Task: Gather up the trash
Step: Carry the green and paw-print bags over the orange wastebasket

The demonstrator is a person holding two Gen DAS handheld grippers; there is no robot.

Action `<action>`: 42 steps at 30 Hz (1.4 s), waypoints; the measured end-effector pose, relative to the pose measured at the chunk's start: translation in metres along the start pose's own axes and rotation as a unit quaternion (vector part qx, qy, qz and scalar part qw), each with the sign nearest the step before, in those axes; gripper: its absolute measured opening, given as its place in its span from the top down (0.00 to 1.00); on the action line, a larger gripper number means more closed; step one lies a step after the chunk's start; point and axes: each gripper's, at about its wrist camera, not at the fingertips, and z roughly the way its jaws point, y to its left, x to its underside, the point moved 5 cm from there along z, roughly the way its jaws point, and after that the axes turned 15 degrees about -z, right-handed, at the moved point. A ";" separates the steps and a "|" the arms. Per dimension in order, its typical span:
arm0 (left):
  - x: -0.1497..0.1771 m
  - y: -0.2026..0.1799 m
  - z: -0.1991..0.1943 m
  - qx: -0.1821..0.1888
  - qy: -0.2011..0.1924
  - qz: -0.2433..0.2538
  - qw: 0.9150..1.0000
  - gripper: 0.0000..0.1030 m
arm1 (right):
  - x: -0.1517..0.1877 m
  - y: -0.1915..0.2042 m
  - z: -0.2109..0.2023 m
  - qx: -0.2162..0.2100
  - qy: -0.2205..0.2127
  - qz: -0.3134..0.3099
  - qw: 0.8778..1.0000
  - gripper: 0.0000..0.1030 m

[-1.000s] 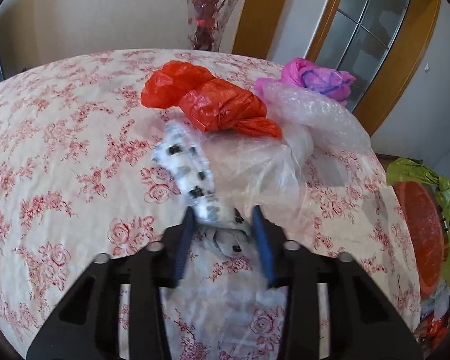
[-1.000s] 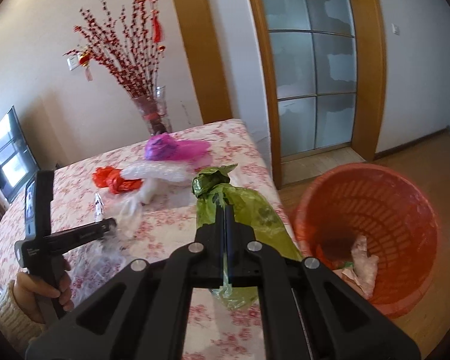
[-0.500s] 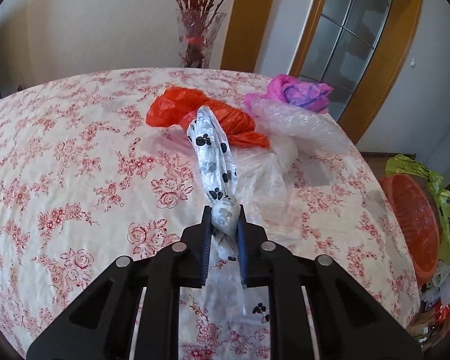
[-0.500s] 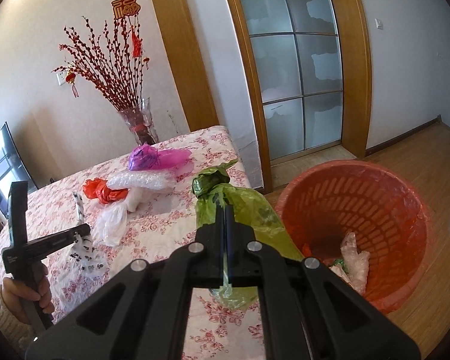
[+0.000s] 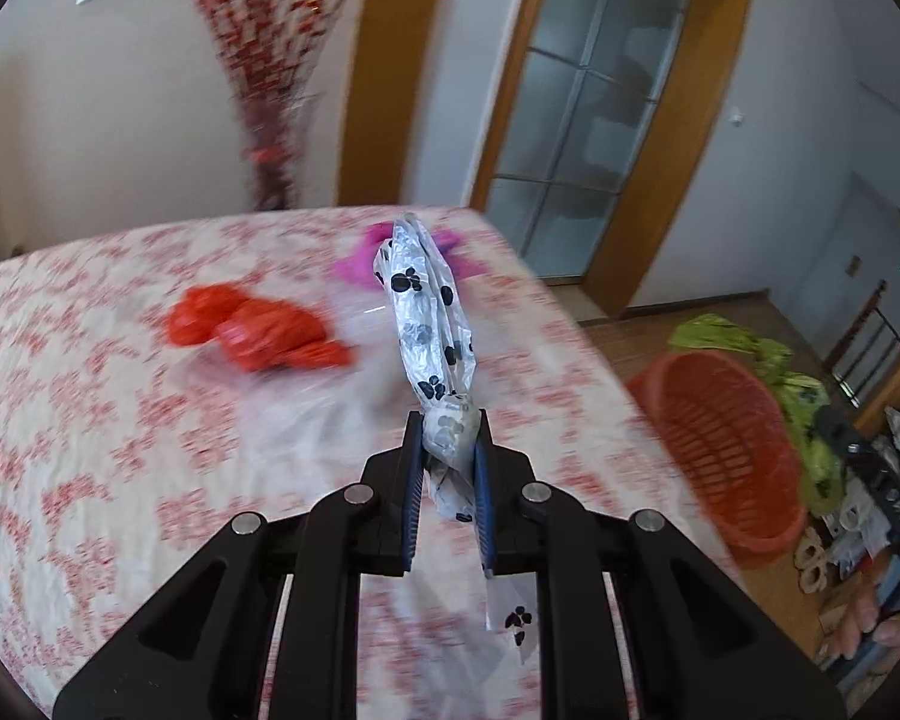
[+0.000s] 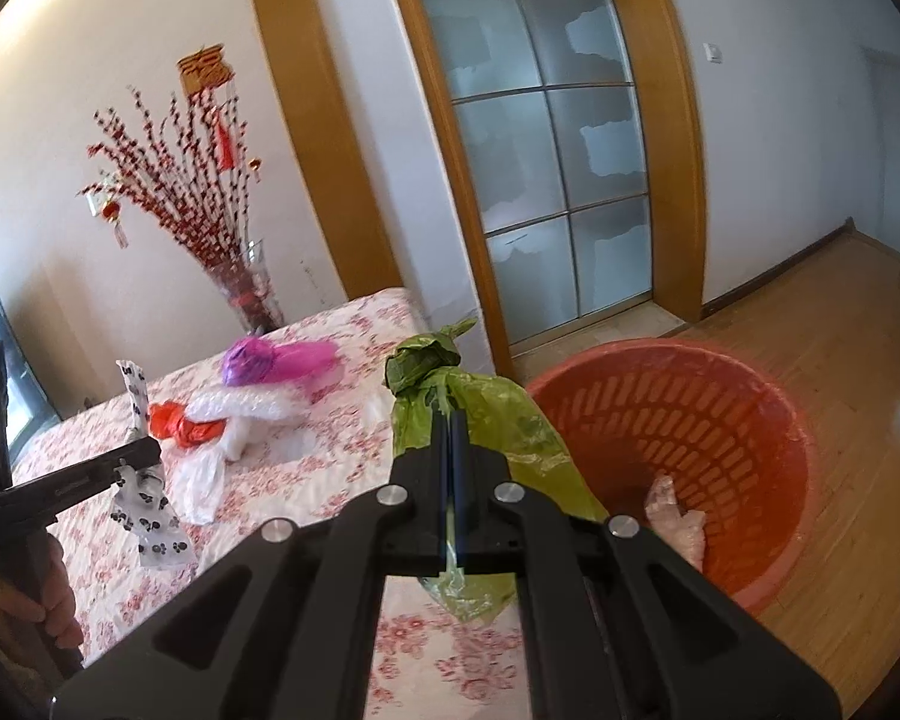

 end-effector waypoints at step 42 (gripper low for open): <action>0.070 -0.229 0.109 0.142 0.105 0.136 0.975 0.85 | 0.038 -0.156 0.010 0.129 -0.022 0.098 0.987 0.97</action>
